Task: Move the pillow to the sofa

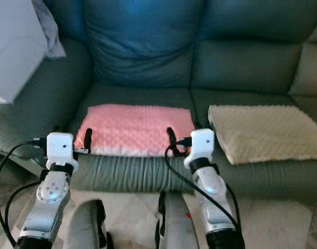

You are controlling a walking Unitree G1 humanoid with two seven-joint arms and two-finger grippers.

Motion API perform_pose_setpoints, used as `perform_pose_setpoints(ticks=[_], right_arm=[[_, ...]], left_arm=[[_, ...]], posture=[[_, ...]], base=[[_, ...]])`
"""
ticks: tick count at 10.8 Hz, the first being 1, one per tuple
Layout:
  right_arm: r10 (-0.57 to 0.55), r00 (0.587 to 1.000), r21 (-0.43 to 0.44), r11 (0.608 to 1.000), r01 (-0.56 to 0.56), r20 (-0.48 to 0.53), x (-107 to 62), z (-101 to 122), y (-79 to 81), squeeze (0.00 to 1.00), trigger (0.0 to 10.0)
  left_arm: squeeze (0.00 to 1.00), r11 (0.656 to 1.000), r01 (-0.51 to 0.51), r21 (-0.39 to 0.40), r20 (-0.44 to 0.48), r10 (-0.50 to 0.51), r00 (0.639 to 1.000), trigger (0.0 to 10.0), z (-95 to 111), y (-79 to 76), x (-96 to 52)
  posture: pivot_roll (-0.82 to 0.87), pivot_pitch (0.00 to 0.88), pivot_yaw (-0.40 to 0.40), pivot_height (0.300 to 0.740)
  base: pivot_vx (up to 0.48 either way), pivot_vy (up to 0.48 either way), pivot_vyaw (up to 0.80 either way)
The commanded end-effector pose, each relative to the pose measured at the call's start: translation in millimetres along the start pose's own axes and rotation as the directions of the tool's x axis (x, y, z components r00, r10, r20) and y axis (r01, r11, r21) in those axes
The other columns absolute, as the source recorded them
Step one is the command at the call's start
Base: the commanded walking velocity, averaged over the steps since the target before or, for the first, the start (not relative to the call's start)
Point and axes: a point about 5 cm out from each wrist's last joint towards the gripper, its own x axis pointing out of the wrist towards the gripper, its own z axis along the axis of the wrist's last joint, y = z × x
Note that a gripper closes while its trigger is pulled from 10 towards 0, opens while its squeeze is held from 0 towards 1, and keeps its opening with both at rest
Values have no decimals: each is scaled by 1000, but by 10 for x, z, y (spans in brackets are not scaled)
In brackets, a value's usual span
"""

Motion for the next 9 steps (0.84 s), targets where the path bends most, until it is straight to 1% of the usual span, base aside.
perform_pose_setpoints(ticks=[1,2,3,4,7,8,9], right_arm=[[-3,1000,-1,1000,3,-1,33,17,-18,0,10000],[-2,1000,0,1000,2,-2,45,20,-13,0,10000],[-1,1000,0,1000,1,-1,52,22,-10,0,10000],[0,1000,2,1000,0,2,66,30,-2,0,10000],[-3,1000,-7,1000,3,-5,69,16,-14,0,10000],[3,1000,15,1000,-3,5,73,26,1,0,10000],[10,1000,11,1000,-10,-1,77,20,16,0,10000]], left_arm=[[0,1000,-6,-7,-7,6,1000,10000,4,15,30],[0,1000,-8,-10,-10,8,1000,10000,1,10,37],[0,1000,-8,-13,-11,8,1000,10000,3,4,39],[0,1000,-3,-19,-11,3,1000,10000,6,-26,49],[0,1000,-5,-17,-15,4,1000,10000,-3,-54,70],[0,1000,-11,-24,-33,10,999,10000,-19,-86,64],[0,1000,-8,-25,-37,7,999,10000,-23,-102,62]], posture=[[-41,42,-45,690],[-41,38,-47,709],[-41,38,-47,719],[-43,36,-45,740],[-47,38,-43,740],[-47,39,-42,740],[-47,40,-43,740]], base=[[0,0,0],[0,0,0],[0,0,0],[0,0,0],[0,0,0],[0,0,0],[0,0,0]])
